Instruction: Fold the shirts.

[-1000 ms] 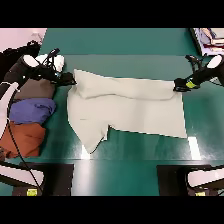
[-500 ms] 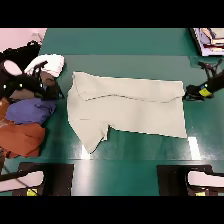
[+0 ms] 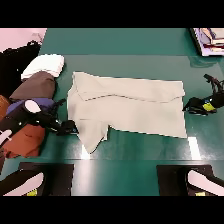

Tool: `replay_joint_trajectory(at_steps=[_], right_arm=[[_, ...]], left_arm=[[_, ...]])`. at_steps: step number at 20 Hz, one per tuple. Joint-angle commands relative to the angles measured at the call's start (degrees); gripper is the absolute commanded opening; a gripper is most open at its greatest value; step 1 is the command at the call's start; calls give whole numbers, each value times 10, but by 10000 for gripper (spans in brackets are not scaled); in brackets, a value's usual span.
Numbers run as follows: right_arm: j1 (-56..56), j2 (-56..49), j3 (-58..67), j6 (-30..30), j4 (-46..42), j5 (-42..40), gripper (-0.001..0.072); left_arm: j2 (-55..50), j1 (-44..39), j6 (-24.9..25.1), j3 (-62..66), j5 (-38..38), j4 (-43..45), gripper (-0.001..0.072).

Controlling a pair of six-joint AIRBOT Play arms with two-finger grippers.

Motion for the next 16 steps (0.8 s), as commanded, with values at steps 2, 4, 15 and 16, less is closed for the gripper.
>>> replay_joint_trajectory(at_steps=[2, 4, 15, 16], right_arm=[[-1, 15, -14, 0, 31, -1, 447], [-1, 15, -14, 0, 31, -1, 447], [-130, 21, -71, 1, -53, 72, 447], [-149, 20, -99, 1, -50, 63, 447]], left_arm=[[5, -25, -1, -34, 84, -49, 468], [5, -25, -6, -34, 104, -55, 464], [5, -25, 16, 50, 56, -73, 25], [5, -25, 16, 53, 58, -74, 25]])
